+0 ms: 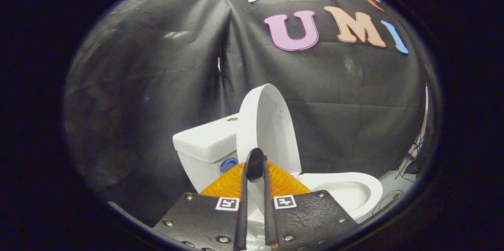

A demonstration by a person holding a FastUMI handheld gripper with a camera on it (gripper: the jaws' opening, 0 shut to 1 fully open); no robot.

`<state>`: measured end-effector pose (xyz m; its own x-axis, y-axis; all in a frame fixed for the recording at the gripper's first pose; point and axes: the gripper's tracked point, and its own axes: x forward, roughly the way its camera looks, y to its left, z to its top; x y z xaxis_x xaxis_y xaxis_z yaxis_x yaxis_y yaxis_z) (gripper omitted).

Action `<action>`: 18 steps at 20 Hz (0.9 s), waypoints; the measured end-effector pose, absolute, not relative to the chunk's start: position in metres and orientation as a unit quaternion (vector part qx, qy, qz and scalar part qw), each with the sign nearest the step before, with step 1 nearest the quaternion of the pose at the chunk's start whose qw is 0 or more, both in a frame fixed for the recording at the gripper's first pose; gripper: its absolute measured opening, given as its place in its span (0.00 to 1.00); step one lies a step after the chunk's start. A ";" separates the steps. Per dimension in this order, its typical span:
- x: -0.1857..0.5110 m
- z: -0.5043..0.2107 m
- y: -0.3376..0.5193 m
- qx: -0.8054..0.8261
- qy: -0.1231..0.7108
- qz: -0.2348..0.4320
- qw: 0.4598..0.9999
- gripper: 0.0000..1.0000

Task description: Open the toilet lid.

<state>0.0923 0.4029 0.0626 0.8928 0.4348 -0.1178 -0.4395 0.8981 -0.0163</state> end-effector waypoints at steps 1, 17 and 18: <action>0.091 0.063 0.401 -0.022 0.057 0.225 0.973 0.18; 0.083 0.100 0.297 0.013 0.053 0.167 0.984 0.72; 0.085 0.102 0.288 0.010 0.052 0.160 0.986 0.81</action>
